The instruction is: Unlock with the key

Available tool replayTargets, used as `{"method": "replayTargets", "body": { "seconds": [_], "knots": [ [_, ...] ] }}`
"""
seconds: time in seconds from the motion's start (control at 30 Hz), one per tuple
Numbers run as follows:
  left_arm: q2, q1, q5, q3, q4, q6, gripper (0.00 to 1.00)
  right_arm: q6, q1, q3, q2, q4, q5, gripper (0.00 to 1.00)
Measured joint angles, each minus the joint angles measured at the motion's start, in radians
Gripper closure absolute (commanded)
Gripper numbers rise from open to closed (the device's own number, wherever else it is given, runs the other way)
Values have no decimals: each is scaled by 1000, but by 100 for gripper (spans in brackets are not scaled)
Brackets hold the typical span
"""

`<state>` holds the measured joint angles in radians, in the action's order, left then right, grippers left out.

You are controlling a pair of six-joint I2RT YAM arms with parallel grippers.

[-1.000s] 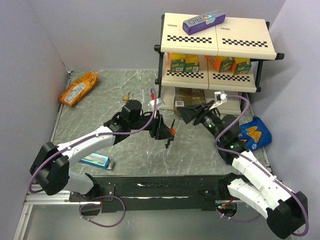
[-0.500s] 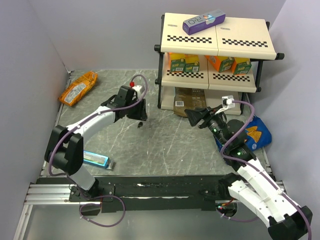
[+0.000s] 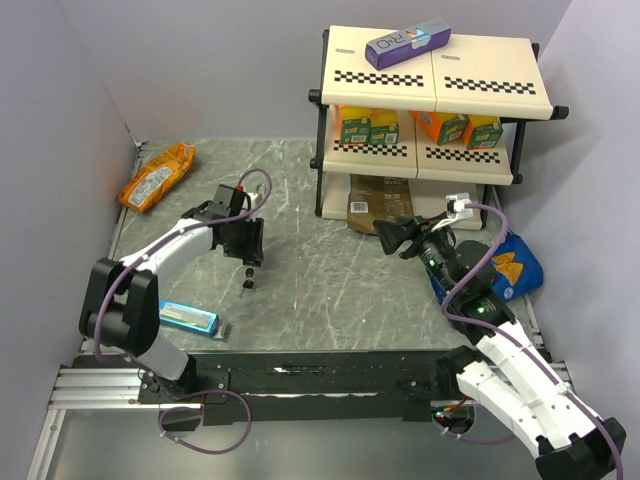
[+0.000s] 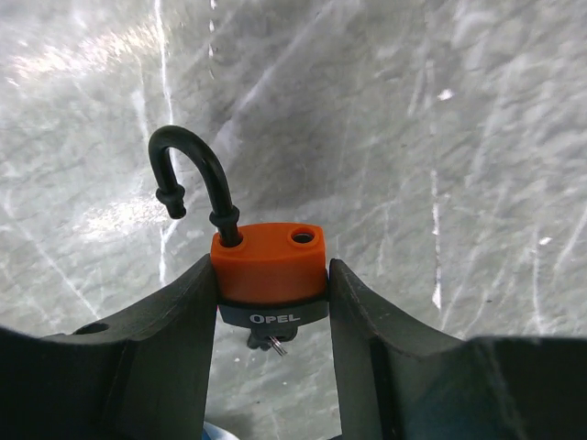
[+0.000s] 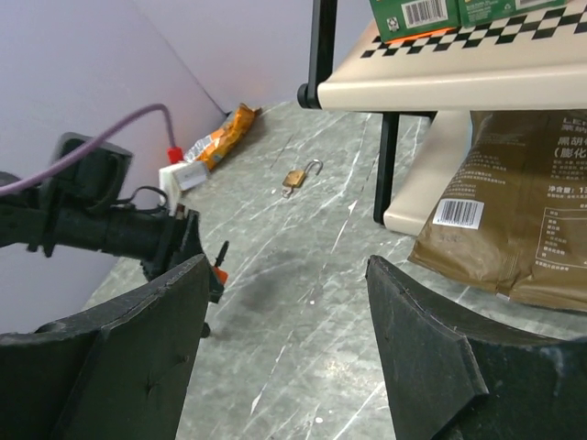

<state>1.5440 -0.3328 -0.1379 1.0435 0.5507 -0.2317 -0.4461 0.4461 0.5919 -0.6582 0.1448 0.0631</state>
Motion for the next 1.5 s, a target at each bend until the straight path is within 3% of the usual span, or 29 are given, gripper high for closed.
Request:
{"method": "replayTargets", "body": {
  "seconds": [0.37, 0.83, 1.03, 1.07, 1.17, 1.37, 1.5],
  "knots": [
    [295, 31, 38, 171, 39, 11, 99, 18, -6, -2, 18, -8, 4, 24],
    [484, 26, 178, 428, 87, 28, 98, 48, -8, -11, 68, -31, -9, 23],
    [534, 24, 215, 498, 86, 36, 58, 68, -8, -11, 92, -59, -30, 23],
    [535, 23, 219, 500, 84, 36, 44, 70, -8, -11, 93, -63, -32, 23],
    [535, 12, 242, 497, 76, 41, 19, 75, -9, -11, 93, -64, -38, 22],
    [533, -15, 274, 480, 27, 49, 3, 86, -8, -11, 93, -75, -46, 21],
    [502, -36, 290, 440, 6, 52, 1, 97, -9, -11, 93, -92, -55, 21]
  ]
}}
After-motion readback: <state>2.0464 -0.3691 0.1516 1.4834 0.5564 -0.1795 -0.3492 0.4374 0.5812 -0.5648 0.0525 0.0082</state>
